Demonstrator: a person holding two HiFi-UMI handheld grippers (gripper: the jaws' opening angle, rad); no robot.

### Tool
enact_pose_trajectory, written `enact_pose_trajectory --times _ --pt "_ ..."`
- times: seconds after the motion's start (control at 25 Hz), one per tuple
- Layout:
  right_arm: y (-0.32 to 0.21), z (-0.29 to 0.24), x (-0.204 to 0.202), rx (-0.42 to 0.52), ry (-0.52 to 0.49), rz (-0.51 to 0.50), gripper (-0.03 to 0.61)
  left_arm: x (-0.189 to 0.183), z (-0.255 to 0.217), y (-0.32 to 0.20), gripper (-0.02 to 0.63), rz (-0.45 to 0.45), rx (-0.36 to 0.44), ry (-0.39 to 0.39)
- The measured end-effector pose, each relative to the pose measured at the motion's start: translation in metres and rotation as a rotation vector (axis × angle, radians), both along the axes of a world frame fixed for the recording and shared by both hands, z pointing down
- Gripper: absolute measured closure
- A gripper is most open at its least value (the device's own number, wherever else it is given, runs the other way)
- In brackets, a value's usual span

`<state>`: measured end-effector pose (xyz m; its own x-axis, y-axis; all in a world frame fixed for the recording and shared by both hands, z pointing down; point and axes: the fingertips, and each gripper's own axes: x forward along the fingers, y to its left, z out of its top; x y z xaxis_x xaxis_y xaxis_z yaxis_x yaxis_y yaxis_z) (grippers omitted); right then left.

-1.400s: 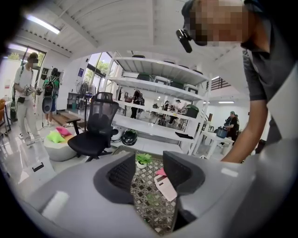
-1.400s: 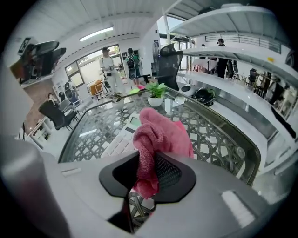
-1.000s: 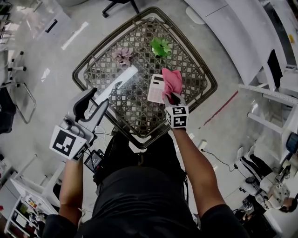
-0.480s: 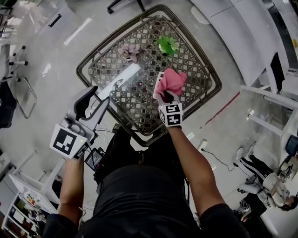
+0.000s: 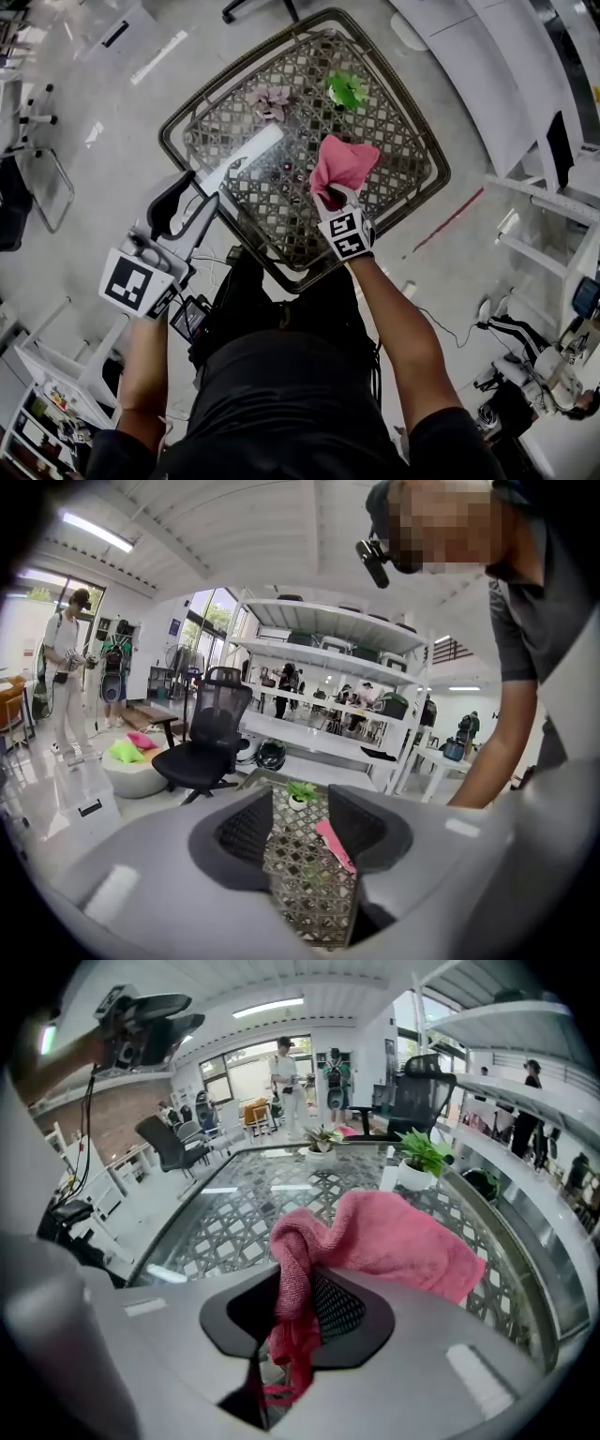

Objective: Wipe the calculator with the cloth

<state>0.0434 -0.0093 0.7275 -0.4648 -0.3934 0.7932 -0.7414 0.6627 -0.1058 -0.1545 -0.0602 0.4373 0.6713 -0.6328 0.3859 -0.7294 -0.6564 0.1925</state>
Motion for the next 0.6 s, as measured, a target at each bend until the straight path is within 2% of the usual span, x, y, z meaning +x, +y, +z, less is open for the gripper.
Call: enact_pose_trajectory --times 0.16,0.28,0.6 --pt "0.007 0.003 0.003 0.02 0.048 -0.127 0.505 0.003 0.002 -0.002 0.416 -0.001 -0.015 0.003" --pt "0.011 0.004 0.008 0.03 0.065 -0.175 0.505 0.005 0.003 -0.004 0.416 0.006 0.003 -0.001" --pt "0.016 0.003 0.02 0.032 0.065 -0.182 0.505 0.021 0.003 -0.01 0.416 0.026 0.001 0.001"
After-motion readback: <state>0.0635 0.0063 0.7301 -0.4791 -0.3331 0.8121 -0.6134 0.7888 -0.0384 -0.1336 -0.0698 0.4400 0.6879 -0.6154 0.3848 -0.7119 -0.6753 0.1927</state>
